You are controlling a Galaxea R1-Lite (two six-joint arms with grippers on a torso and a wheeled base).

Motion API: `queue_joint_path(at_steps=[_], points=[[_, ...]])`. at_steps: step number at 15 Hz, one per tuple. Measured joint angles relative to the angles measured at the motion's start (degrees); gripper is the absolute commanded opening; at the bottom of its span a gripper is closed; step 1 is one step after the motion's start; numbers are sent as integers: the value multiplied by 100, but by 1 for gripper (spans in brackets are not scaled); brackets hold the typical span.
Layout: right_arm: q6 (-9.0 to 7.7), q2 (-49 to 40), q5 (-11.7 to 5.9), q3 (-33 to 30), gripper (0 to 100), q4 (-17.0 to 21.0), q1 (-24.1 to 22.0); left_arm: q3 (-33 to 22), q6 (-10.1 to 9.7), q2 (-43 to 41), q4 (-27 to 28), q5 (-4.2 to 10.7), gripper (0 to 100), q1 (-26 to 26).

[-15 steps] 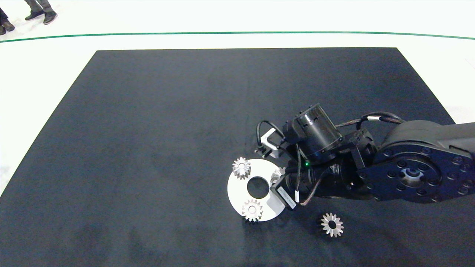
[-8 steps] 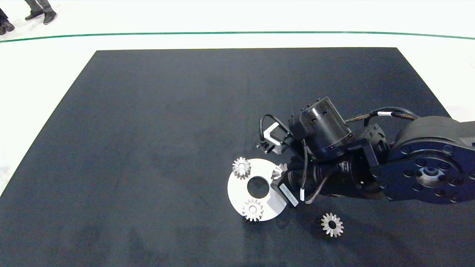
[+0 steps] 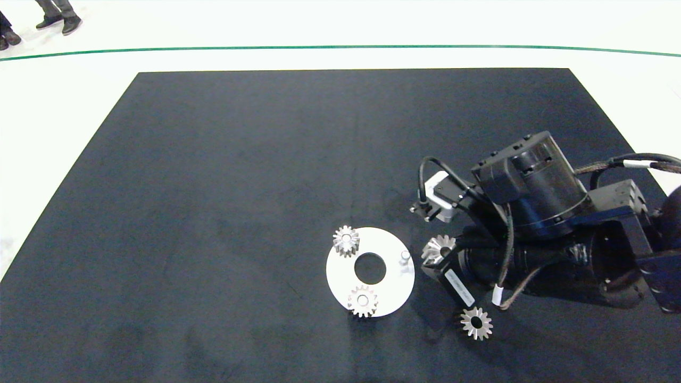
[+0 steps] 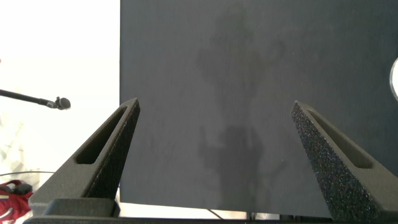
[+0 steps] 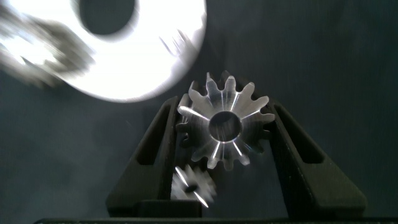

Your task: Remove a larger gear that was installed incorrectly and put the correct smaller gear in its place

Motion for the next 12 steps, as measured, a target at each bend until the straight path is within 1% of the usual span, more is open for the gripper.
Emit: queue_joint_path(at_steps=[2, 3, 5, 7, 8, 12], points=[[188, -188, 33, 430, 4, -35, -306, 0, 5, -16, 5, 1, 100, 0], [272, -254, 88, 634, 4, -173, -471, 0, 5, -22, 5, 1, 100, 0], [317, -306, 236, 924, 4, -674, -713, 0, 7, -28, 6, 0, 100, -2], [324, -293, 243, 1095, 4, -973, -845, 0, 7, -33, 6, 0, 100, -2], [322, -271, 240, 1173, 100, -1063, -875, 0, 5, -35, 5, 0, 100, -2], [319, -240, 228, 1235, 100, -1118, -895, 0, 7, -39, 6, 1, 100, -2]])
